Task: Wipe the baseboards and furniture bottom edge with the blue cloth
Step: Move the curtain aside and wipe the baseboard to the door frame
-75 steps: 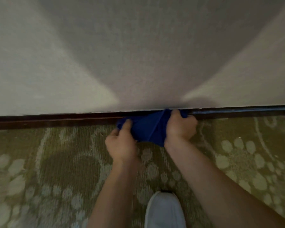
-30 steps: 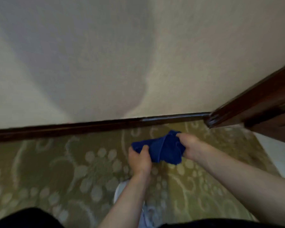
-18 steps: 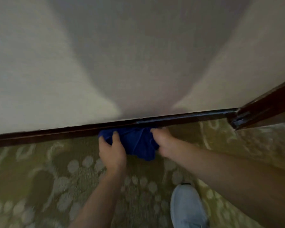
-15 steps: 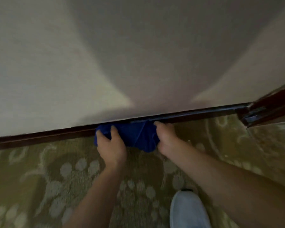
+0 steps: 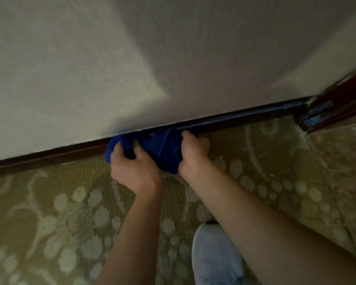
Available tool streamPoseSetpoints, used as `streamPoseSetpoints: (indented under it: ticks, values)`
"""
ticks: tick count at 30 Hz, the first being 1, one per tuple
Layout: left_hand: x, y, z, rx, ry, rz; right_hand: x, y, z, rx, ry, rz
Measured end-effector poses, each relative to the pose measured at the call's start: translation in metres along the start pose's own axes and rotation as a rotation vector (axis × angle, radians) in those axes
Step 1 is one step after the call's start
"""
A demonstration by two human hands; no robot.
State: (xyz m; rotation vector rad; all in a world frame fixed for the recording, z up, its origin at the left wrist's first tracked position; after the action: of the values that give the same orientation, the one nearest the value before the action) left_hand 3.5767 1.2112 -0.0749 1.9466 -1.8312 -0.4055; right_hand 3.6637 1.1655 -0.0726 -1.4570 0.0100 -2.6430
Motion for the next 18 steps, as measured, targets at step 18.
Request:
streamPoseSetpoints:
  ticks: [18]
  values:
    - [0.023,-0.028,0.004,-0.220,-0.493,0.197,-0.018,0.052,0.002,0.087,0.098,-0.073]
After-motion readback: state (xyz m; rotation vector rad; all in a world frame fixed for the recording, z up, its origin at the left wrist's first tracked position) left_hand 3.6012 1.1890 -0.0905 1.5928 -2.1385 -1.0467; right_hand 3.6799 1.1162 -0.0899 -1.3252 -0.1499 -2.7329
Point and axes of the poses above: each hand's wrist, its own x-axis away from the middle knuckle, its own y-axis out of the back of the hand, z = x × y, the point moved 1 cm from there along -x, towards the middle knuckle, and after that the axes turned 2 degrees about x, right-handed, at the moved point
